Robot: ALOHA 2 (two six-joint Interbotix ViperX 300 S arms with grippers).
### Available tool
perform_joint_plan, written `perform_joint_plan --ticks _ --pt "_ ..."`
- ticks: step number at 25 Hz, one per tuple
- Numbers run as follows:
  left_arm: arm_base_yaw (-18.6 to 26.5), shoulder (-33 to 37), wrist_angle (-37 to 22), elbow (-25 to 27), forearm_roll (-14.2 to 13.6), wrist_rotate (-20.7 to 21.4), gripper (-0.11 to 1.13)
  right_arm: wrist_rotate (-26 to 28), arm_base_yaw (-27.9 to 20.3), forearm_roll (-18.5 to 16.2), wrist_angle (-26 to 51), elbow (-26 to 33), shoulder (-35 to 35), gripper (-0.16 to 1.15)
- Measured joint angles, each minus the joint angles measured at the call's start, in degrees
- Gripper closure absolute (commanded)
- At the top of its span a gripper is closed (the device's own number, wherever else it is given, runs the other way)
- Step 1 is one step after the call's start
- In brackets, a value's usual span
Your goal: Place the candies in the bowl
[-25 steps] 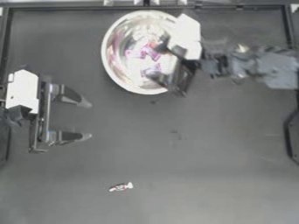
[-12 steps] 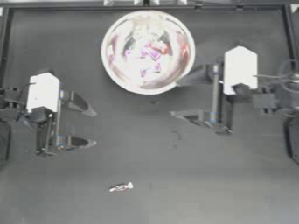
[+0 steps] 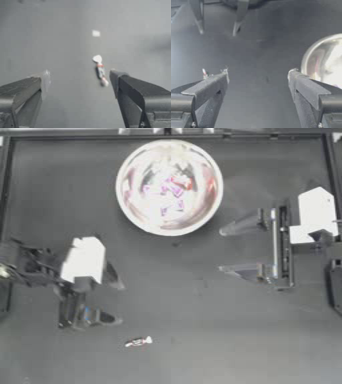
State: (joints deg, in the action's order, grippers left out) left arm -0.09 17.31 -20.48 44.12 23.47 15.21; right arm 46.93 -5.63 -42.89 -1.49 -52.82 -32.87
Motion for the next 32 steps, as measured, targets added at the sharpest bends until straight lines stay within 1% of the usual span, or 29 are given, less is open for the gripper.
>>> perform_joint_plan --ticks 3,5,7,10,15,19,22,26,32 --pt "-1.1 -3.0 -2.0 -2.4 -1.2 -1.8 0.01 0.0 0.3 0.4 0.1 -0.4 -0.4 -0.01" --pt "-1.9 -5.0 -3.2 -3.9 -2.9 -3.9 0.01 0.0 0.4 0.4 0.1 -0.4 -0.7 -0.02" --pt "-2.8 -6.8 -4.1 -5.3 -5.2 -6.9 0.01 0.0 0.4 0.4 0.1 -0.7 -1.0 -0.01" --pt "-4.2 -9.0 -5.2 -7.1 -10.1 -12.6 0.01 0.0 0.4 0.7 0.2 -1.1 -1.6 -0.01" --pt "-7.3 -13.0 -8.9 -10.5 -19.8 -23.6 0.01 0.0 0.4 0.7 0.4 -2.0 -3.3 -0.01" --pt "-10.2 -16.8 -14.0 -14.2 -25.6 -30.1 0.01 0.0 0.5 0.7 0.4 -2.7 -4.7 -0.02" --pt "-11.9 -19.2 -15.7 -16.5 -27.1 -31.6 0.01 0.0 0.5 0.7 0.4 -3.2 -5.7 -0.01" --pt "-12.9 -21.0 -15.9 -18.1 -27.3 -32.2 0.01 0.0 0.5 0.7 0.4 -3.3 -5.7 -0.01" --pt "-13.6 -23.4 -15.6 -18.2 -27.3 -33.5 0.01 0.0 0.5 0.7 0.4 -3.3 -5.8 -0.01"
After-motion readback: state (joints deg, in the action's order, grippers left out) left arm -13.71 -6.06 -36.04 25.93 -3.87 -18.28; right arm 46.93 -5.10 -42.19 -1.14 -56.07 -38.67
